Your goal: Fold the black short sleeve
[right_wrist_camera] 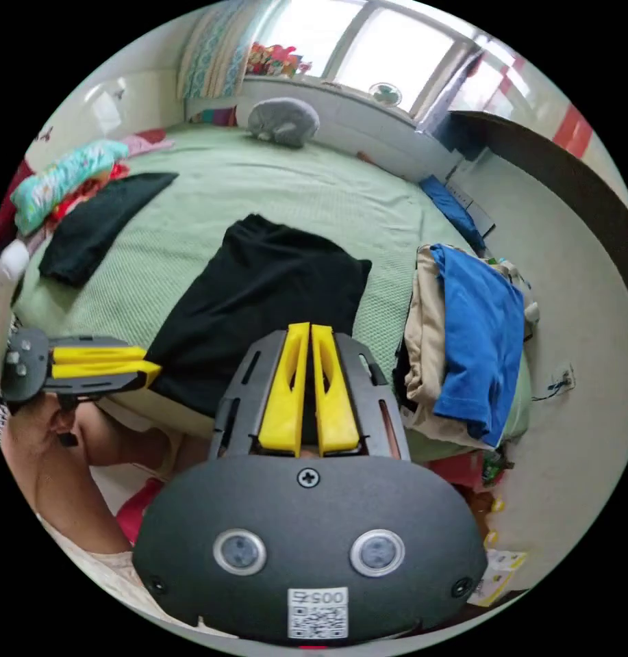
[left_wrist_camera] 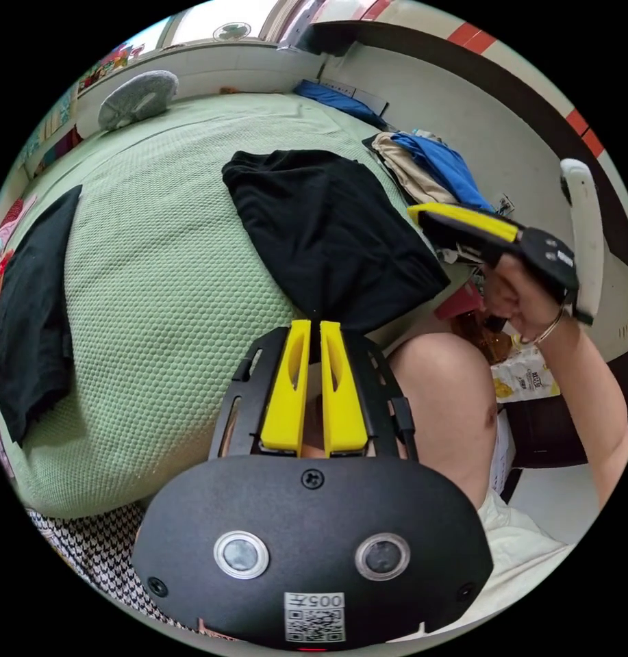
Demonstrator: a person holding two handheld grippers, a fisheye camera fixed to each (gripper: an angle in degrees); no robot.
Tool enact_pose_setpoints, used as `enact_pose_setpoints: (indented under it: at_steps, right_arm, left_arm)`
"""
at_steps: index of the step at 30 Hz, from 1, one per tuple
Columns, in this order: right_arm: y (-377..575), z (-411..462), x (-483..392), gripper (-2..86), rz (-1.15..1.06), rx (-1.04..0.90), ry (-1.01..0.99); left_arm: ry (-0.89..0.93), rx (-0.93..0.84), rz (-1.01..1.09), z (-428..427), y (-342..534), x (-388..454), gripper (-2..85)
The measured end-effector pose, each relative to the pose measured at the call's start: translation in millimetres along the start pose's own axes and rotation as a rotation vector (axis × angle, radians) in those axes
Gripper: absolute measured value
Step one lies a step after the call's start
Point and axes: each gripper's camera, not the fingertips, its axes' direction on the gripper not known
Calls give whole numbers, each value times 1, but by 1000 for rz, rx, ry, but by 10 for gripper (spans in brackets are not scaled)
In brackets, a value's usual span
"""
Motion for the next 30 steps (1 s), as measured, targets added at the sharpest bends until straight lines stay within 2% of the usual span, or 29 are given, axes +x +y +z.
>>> enact_pose_setpoints:
  at_steps: [6,10,20,24,30]
  right_arm:
    - [-31,11,69,62,143,-80,-130]
    - [-38,30,93,83,235,-143,-171]
    - [-44,43,139,100,400,-178,-363]
    - [-42,39,143,107,410,-123,-508]
    - [-57,34,125,94,319,-153,-386]
  left_arm:
    - [-74,64,-110,-19,0,-26,35]
    - [-106,52,-100,-21,-4,-31,34]
    - [-153,18,-92,-20,-21,-29,35]
    - [-174,7,-70,-21,-26,-21,35]
    - [-97,9,-111,-28,-30,-23,35]
